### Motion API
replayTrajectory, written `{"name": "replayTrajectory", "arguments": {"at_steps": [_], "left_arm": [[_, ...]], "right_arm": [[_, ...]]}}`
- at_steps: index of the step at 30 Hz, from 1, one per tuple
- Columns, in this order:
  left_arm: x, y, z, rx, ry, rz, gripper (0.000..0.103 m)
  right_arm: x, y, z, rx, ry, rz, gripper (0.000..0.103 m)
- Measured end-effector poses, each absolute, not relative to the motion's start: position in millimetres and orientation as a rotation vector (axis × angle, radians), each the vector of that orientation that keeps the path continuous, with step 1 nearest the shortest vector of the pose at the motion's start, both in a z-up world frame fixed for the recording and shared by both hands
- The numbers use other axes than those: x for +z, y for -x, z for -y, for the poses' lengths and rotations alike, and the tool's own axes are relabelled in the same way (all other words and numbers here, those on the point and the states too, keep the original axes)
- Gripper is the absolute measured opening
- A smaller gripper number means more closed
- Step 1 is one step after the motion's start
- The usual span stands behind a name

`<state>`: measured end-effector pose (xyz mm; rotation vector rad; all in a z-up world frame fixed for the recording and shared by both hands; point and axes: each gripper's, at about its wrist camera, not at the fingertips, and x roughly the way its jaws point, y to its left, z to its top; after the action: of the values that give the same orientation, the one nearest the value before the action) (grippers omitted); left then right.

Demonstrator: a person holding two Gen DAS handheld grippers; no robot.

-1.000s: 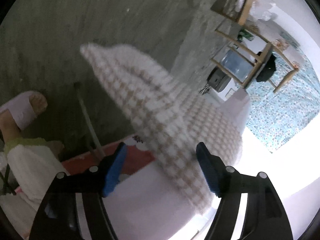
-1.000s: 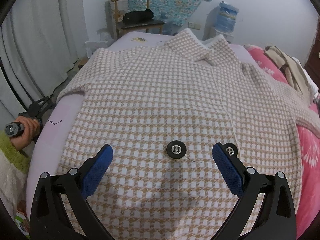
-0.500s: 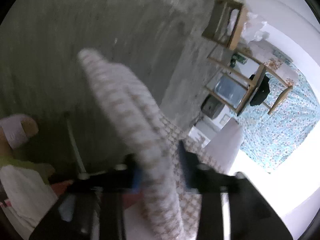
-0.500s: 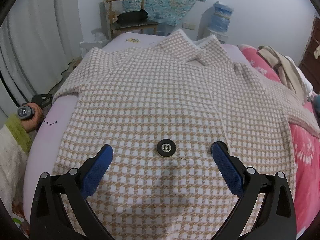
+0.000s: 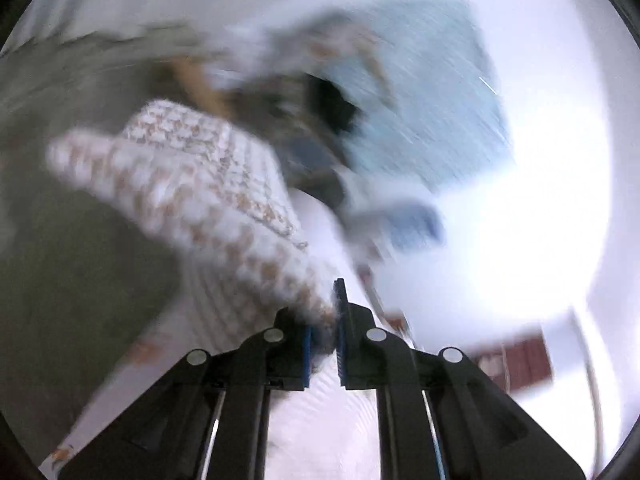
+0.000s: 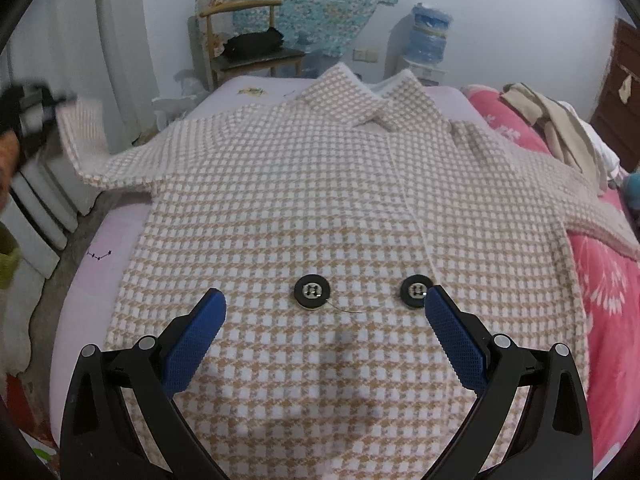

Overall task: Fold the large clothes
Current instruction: 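Lift the sleeve with the left tool and fold it across the coat front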

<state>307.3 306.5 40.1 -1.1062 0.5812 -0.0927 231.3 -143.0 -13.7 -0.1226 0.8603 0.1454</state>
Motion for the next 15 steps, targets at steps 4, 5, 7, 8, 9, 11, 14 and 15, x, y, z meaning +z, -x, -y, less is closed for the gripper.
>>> {"name": "replayTrajectory", "arguments": {"at_steps": [4, 5, 7, 8, 9, 11, 14, 15], "left_arm": [[84.6, -316.4, -213.8, -0.317, 0.908, -0.653, 0.009], [87.5, -317.9, -191.1, -0.345, 0.857, -0.683, 0.009], [83.9, -318.4, -147.9, -0.391, 0.76, -0.75, 0.009], [79.8, -319.3, -132.0, -0.398, 0.721, -0.776, 0.01], [71.7, -318.6, -112.3, -0.397, 0.667, -0.812, 0.01], [53.0, -319.6, -84.2, -0.387, 0.575, -0.881, 0.017], [18.5, -318.7, -57.3, -0.369, 0.503, -0.977, 0.045], [8.7, -317.9, -52.9, -0.35, 0.488, -0.998, 0.054]], "right_arm": [[-13.9, -227.8, 157.5, 0.122, 0.095, -0.864, 0.095], [-13.5, -226.7, 160.2, 0.116, 0.091, -0.863, 0.095], [-13.1, -224.1, 167.3, 0.101, 0.084, -0.861, 0.095], [-13.0, -222.7, 173.7, 0.089, 0.076, -0.861, 0.095], [-13.3, -223.0, 177.3, 0.082, 0.07, -0.862, 0.095], [-13.9, -221.7, 188.8, 0.063, 0.051, -0.864, 0.095], [-16.1, -220.9, 203.2, 0.047, 0.027, -0.873, 0.095], [-17.2, -220.2, 206.3, 0.045, 0.021, -0.877, 0.095]]}}
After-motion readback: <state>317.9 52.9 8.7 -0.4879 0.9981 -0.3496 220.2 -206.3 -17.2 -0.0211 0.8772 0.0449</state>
